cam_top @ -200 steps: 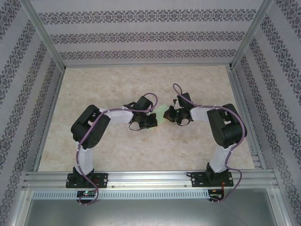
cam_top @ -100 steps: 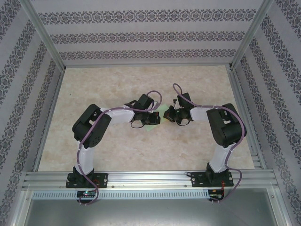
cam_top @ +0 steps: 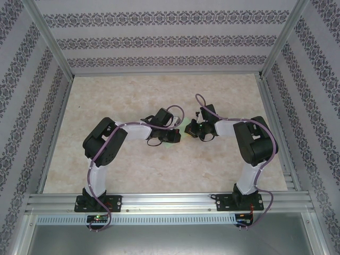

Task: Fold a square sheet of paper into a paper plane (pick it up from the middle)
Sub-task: Fold the square sheet of paper in half at the center of the table.

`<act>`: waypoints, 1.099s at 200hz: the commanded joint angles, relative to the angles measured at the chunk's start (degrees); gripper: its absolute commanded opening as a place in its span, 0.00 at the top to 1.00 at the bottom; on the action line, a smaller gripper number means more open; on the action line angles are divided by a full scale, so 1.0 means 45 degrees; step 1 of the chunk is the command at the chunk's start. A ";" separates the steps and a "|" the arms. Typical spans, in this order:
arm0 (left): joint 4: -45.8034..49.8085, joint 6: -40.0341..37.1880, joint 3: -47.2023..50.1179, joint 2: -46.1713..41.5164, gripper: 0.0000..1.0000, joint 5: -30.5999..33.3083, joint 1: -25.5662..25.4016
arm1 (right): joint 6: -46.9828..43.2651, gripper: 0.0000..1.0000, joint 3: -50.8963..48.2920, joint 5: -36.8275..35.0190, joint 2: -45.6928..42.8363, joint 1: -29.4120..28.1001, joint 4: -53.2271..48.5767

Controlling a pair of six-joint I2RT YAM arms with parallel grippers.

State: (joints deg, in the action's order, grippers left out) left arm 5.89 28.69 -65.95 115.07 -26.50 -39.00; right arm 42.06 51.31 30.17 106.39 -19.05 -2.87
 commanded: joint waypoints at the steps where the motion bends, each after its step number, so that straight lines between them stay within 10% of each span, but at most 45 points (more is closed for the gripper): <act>1: 0.0900 -0.0574 0.1306 -0.0296 0.97 0.0052 0.0183 | -0.0399 1.00 -0.0060 -0.1080 0.0866 0.0165 -0.1254; 220: 0.1047 0.0410 0.3689 -0.5051 0.91 -0.0107 0.1572 | -0.2188 1.00 0.2078 -0.0989 -0.0144 0.0038 -0.3103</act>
State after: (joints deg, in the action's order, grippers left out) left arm 7.38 28.56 -46.19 96.75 -27.99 -33.69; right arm 35.64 57.74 31.24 108.57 -18.28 -12.23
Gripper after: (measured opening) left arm 0.077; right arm 0.047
